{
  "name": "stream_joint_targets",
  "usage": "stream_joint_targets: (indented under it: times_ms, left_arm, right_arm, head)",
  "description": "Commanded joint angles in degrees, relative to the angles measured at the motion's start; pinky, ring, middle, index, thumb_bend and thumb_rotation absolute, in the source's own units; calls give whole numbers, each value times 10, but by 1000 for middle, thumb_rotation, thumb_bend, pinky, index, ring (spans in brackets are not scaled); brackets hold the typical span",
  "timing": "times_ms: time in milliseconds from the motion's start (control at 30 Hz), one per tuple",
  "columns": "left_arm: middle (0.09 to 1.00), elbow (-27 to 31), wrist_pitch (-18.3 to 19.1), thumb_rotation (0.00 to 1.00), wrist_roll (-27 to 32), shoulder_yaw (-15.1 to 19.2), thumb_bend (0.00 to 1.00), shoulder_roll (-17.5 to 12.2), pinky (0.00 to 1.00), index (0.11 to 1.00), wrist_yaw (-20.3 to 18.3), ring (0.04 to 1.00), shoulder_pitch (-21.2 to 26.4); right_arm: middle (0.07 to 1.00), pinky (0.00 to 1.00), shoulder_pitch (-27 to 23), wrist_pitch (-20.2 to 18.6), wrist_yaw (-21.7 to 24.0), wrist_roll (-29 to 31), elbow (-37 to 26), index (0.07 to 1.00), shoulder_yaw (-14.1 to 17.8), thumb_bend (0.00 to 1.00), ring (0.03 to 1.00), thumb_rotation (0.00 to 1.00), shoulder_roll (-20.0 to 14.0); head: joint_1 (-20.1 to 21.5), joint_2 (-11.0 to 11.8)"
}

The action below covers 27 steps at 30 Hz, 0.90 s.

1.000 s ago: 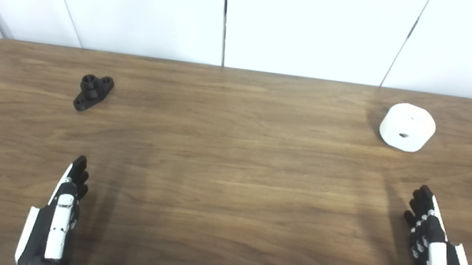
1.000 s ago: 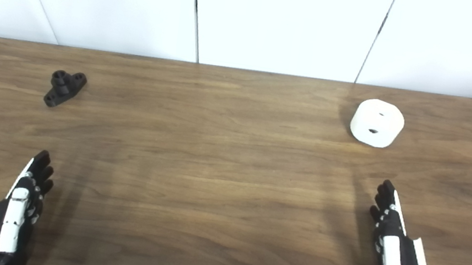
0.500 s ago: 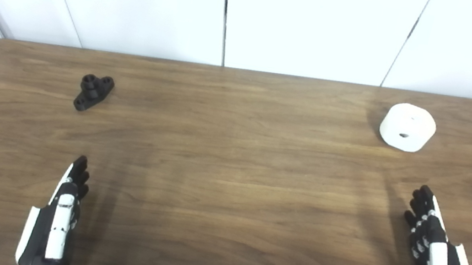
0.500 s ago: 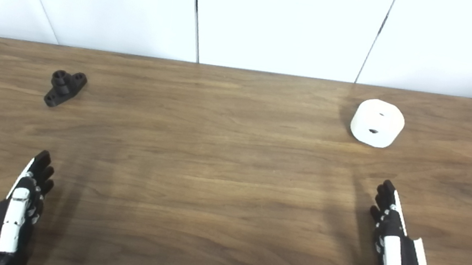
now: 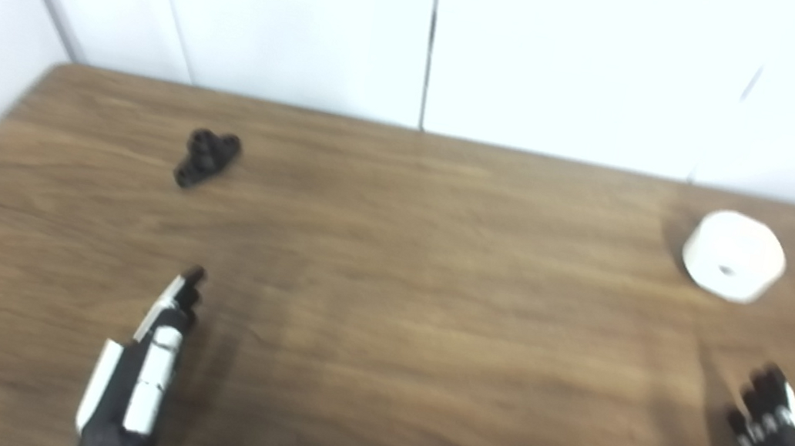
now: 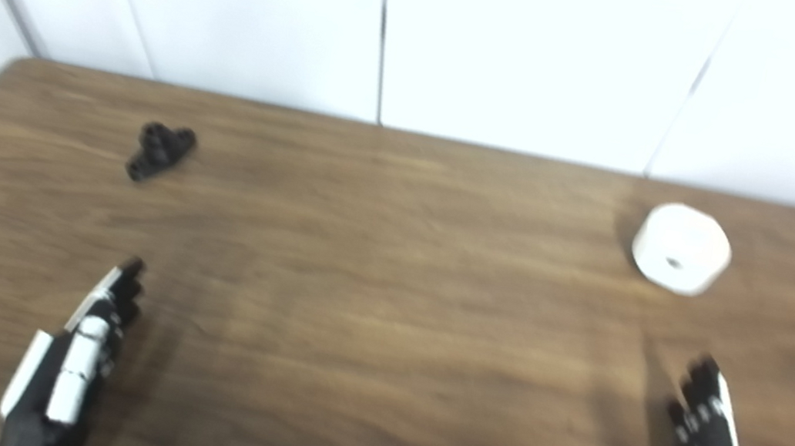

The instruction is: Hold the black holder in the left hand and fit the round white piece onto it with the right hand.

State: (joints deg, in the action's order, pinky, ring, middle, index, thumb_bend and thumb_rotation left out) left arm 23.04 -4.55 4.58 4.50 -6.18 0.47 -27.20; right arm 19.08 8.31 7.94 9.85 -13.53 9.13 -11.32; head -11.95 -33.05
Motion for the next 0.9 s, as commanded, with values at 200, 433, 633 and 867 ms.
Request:
stream_joint_targets:
  times_ms: [200, 433, 633, 867]
  left_arm:
    - [1000, -23, -44, 911, -21, -16, 321, 30, 1000, 953, 15, 1000, -6]
    - [1000, -32, -63, 871, -32, -27, 312, 27, 1000, 962, 19, 1000, -7]
    - [1000, -32, -52, 789, -38, -28, 349, 27, 1000, 954, 25, 1000, -9]
    - [944, -4, -34, 190, -147, -8, 481, 31, 902, 897, 72, 950, 6]
  right_arm:
    - [1000, 1000, 10, -12, 2, 5, 28, 1000, 6, 586, 1000, 1000, -11]
    - [1000, 1000, 8, 8, 10, 13, 44, 1000, 6, 608, 1000, 1000, -16]
    - [1000, 1000, 6, 16, 9, 7, 52, 1000, 5, 632, 1000, 1000, -18]
    - [1000, 1000, 5, 24, 11, 8, 61, 1000, 5, 609, 1000, 1000, -18]
  head:
    - [-20, 22]
    - [-27, 27]
    - [-28, 30]
    - [-28, 31]
